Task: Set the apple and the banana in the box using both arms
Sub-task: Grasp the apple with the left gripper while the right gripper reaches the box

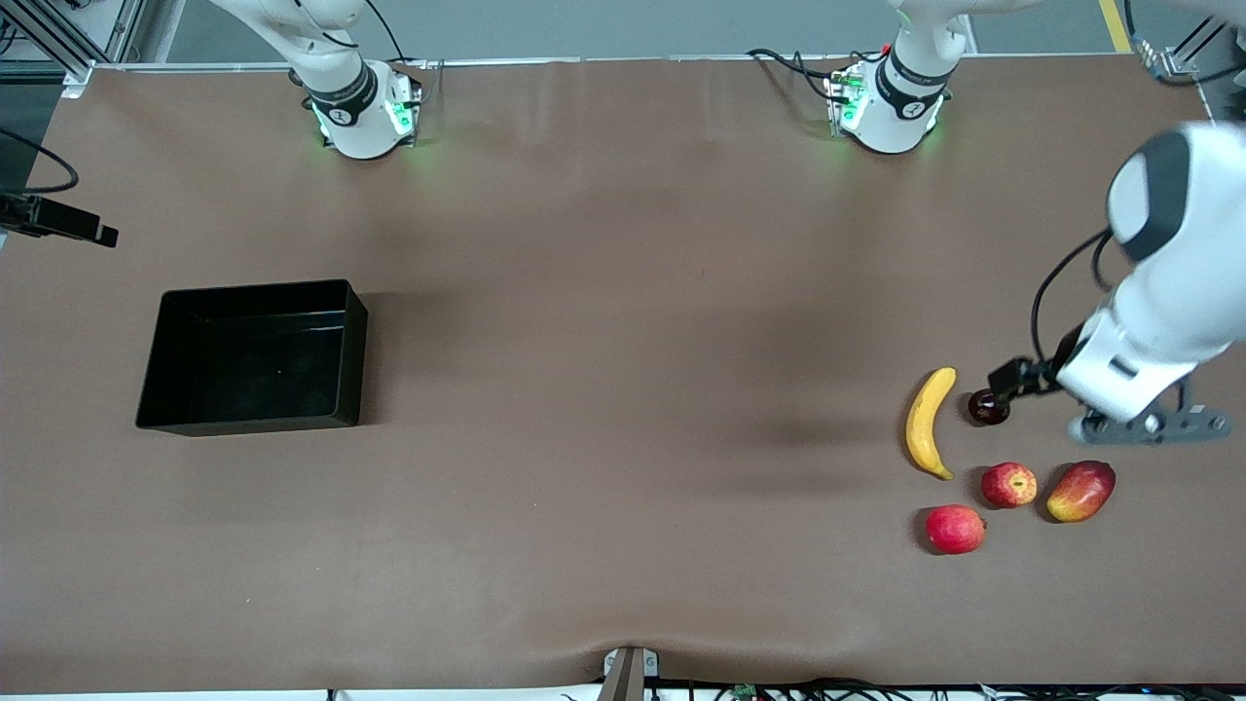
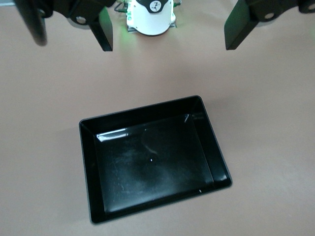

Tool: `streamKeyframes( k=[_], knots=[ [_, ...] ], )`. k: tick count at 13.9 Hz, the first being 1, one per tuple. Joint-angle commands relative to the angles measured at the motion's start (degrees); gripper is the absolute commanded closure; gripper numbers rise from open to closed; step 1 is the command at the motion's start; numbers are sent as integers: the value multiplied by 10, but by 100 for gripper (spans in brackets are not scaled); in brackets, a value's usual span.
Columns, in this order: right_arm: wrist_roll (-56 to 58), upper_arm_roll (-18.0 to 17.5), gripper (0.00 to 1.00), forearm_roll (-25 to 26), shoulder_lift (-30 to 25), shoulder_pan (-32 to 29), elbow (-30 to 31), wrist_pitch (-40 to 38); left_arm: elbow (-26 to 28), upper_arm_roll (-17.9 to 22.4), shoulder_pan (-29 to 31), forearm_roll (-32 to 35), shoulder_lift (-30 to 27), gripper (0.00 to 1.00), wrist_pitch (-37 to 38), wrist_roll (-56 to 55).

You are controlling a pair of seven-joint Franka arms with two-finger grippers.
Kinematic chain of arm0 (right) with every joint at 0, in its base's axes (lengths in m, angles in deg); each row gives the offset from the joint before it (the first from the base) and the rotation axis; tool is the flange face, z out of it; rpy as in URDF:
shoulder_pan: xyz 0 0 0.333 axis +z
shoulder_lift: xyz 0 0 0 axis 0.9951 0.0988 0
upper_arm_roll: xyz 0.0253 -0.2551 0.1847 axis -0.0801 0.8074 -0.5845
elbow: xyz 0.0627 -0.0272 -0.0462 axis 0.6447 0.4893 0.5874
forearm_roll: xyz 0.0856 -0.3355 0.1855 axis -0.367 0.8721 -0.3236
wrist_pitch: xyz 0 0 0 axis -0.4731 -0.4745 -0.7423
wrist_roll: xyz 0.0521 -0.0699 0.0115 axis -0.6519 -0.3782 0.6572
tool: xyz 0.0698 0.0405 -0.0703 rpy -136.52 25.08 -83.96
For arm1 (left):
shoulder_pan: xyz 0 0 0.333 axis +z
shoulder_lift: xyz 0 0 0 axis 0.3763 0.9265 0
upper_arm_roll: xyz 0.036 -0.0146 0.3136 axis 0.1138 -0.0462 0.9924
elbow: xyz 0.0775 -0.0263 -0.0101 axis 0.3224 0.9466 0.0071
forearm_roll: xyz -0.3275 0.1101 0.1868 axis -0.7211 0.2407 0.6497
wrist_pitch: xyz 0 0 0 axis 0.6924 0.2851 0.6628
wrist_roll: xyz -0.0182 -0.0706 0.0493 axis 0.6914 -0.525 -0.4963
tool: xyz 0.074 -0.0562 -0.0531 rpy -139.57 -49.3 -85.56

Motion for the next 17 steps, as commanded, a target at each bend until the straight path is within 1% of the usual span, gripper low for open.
streamKeyframes(
  k=[1,3,4,5,7,8,10,12,13,15,16,17],
  knots=[
    [54,-8,0,9,76,-22,-10,12,-14,-2,21,13,54,0,-60,51],
    [60,-8,0,9,129,-32,-7,49,-14,-2,38,13,88,0,-100,102],
    [63,-7,0,11,157,-38,-7,52,-13,-2,49,13,101,0,-114,120],
    [70,-7,0,29,185,-42,-8,66,-11,-2,60,13,111,0,-130,135],
    [104,-8,0,79,221,-48,6,157,-10,-2,70,22,140,0,-160,150],
    [143,-8,0,91,232,-59,8,193,-10,-2,80,34,154,0,-177,154],
    [211,-8,0,91,256,-83,9,249,-12,-2,88,35,188,0,-217,154],
    [282,-9,0,85,288,-111,15,323,-14,-1,87,34,213,0,-234,154],
    [300,-11,0,80,302,-130,27,341,-14,-1,87,34,219,0,-234,153],
    [307,-11,0,56,303,-137,70,383,-14,2,87,34,231,0,-234,155],
    [307,-11,13,48,302,-141,88,397,-14,6,87,34,235,0,-234,156],
    [306,-11,62,46,302,-144,92,392,-14,7,86,35,235,0,-234,156]
  ],
)
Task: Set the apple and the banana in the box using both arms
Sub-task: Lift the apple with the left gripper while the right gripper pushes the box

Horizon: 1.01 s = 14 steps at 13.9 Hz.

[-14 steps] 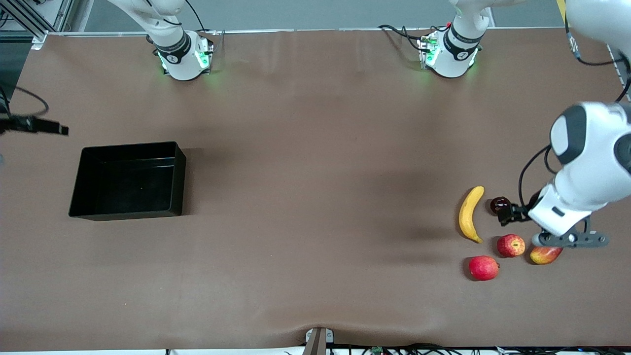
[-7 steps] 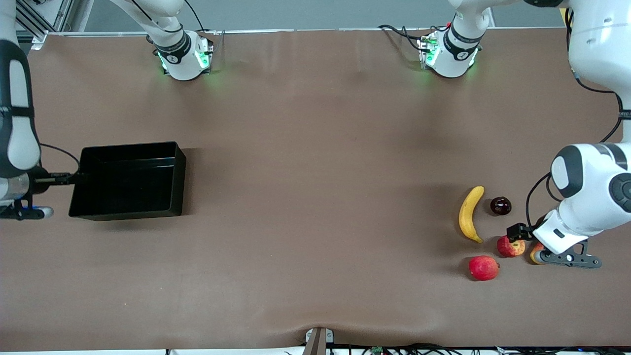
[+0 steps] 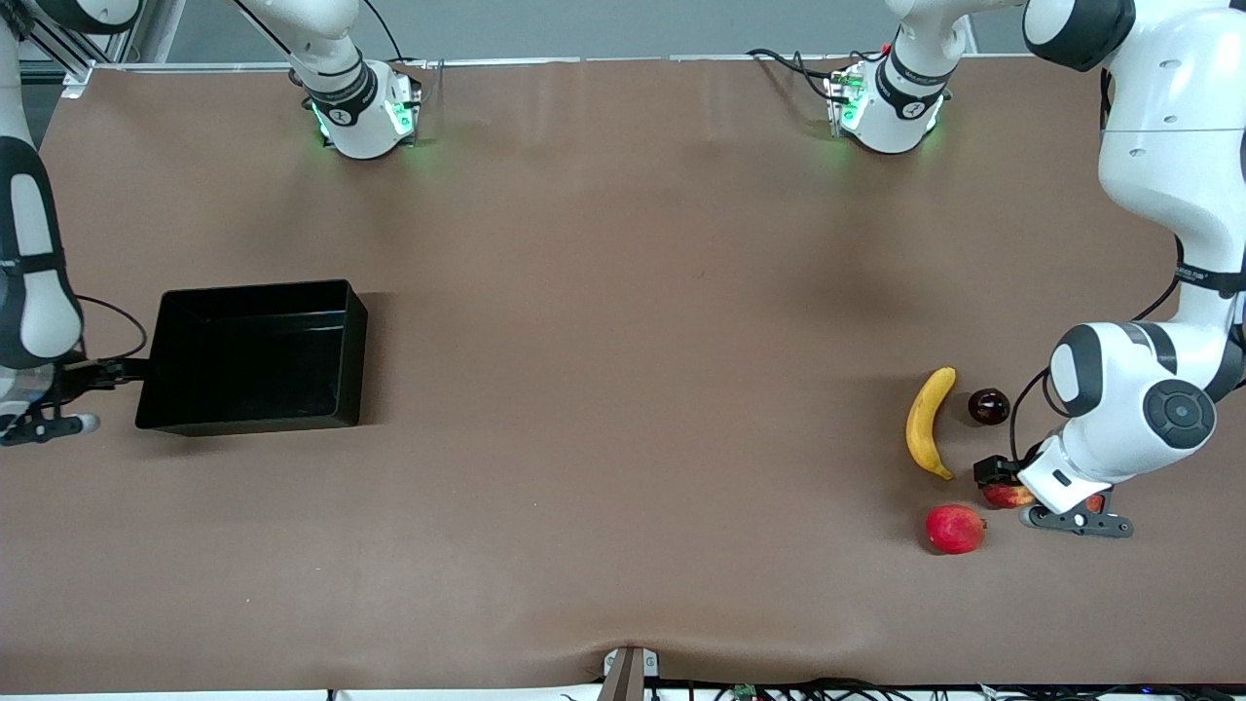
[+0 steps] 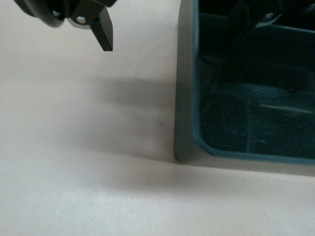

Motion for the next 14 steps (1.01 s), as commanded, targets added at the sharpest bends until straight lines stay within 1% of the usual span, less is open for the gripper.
streamKeyframes(
  k=[1,2,3,4,6,7,8,11,12,14],
  knots=[
    [6,-14,72,-16,-13,-13,31,1,-12,5,1,14,5,0,1,5],
    [6,-14,90,-16,-12,-17,32,-10,-10,5,2,15,3,0,2,6],
    [5,-14,100,-16,-11,-19,32,-19,-9,5,3,21,3,0,2,10],
    [-1,-14,100,-16,-11,-17,31,-28,-8,6,3,23,4,0,2,12],
    [-3,-14,100,-48,-14,-16,28,-49,-4,6,3,25,4,3,4,13],
    [-5,-14,100,-70,-16,-13,21,-73,-2,6,9,29,4,12,5,19],
    [-13,-14,100,-85,-16,-10,9,-105,-2,5,16,37,5,32,6,26],
    [-80,-16,100,-89,-23,15,-48,-201,7,5,20,38,2,89,7,28],
    [-94,-16,100,-89,-27,31,-64,-225,7,5,21,38,-1,100,7,31],
    [-152,-16,100,-90,-42,69,-85,-281,7,4,26,39,-8,100,14,36]
  ],
)
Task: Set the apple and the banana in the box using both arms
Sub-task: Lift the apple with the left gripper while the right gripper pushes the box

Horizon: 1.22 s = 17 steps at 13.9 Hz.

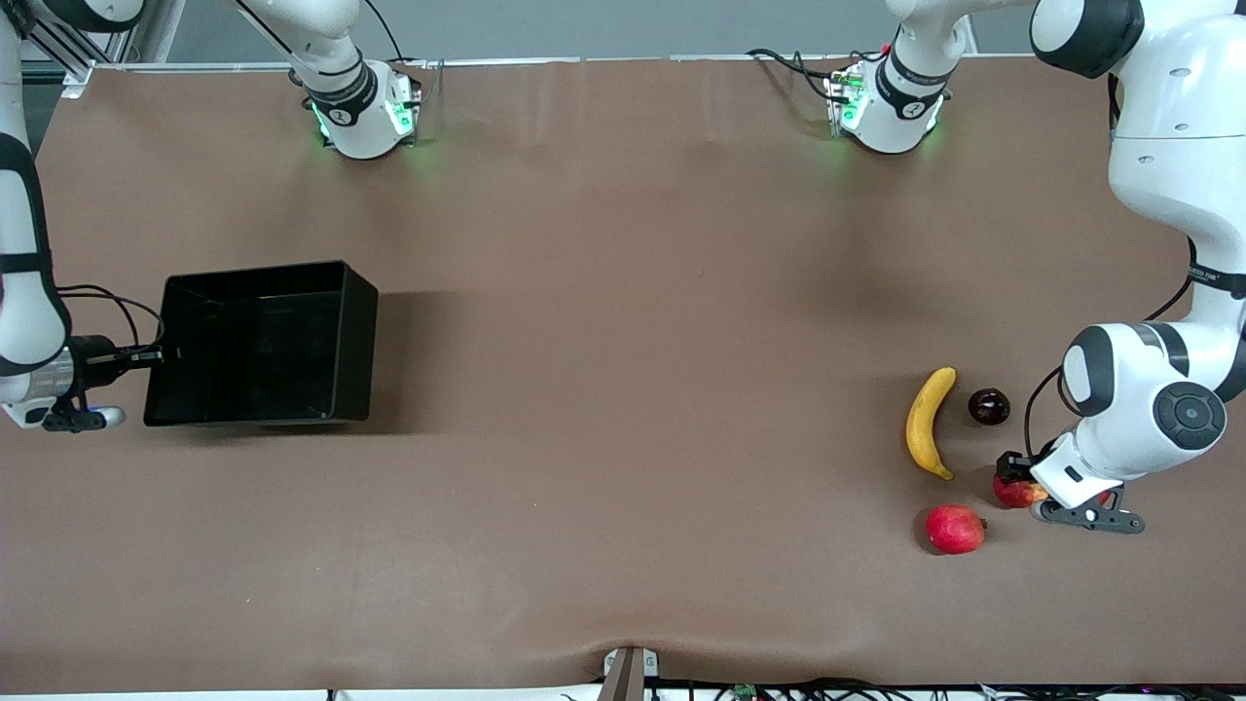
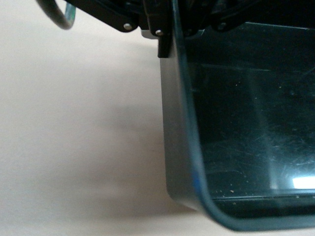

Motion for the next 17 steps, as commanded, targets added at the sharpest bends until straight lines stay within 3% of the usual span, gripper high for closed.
streamKeyframes(
  k=[1,4,7,8,14,17],
  knots=[
    [-93,0,100,-14,-32,57,-20,-73,2,-3,6,14,-22,100,27,9],
    [-155,-1,100,-32,-45,128,-20,-87,-1,-12,0,11,-69,100,90,7],
    [-156,0,100,-145,-45,182,-21,-80,-1,-42,-1,5,-120,100,145,1],
    [-159,1,100,-156,-45,205,-21,-79,-2,-53,-2,5,-134,100,164,-4],
    [-381,1,100,-157,-42,350,-14,14,1,-143,0,5,-206,100,272,-83],
    [-417,1,100,-163,-23,421,-13,94,1,-194,0,2,-208,100,302,-155]
  ],
)
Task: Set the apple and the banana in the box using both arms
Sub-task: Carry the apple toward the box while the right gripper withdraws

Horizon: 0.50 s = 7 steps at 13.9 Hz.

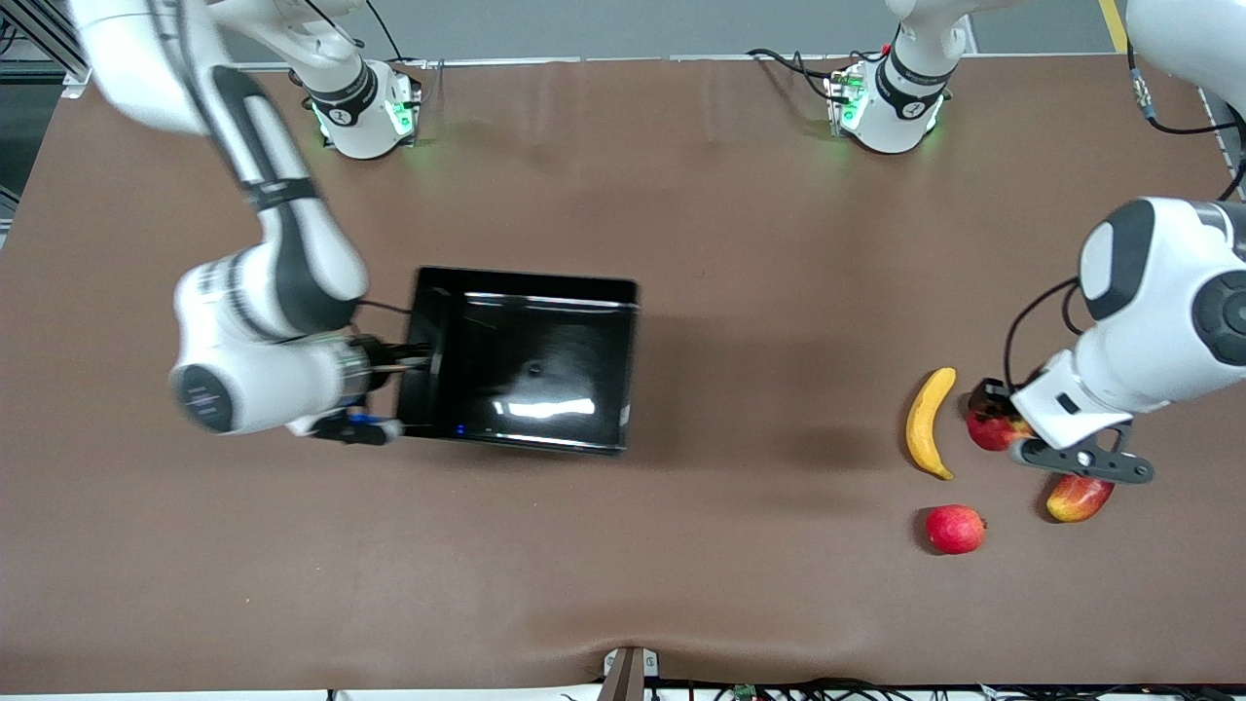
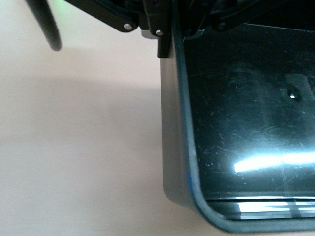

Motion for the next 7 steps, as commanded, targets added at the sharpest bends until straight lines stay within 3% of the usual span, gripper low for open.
streamKeyframes(
  k=[1,5,7],
  knots=[
    [-43,8,100,-20,11,64,-1,62,14,-47,4,2,-14,100,11,-70],
    [-136,8,100,-19,53,135,-1,167,15,-106,-4,4,-5,100,5,-182],
    [-154,9,100,-10,75,154,1,197,16,-108,-37,5,3,100,-5,-234]
  ],
)
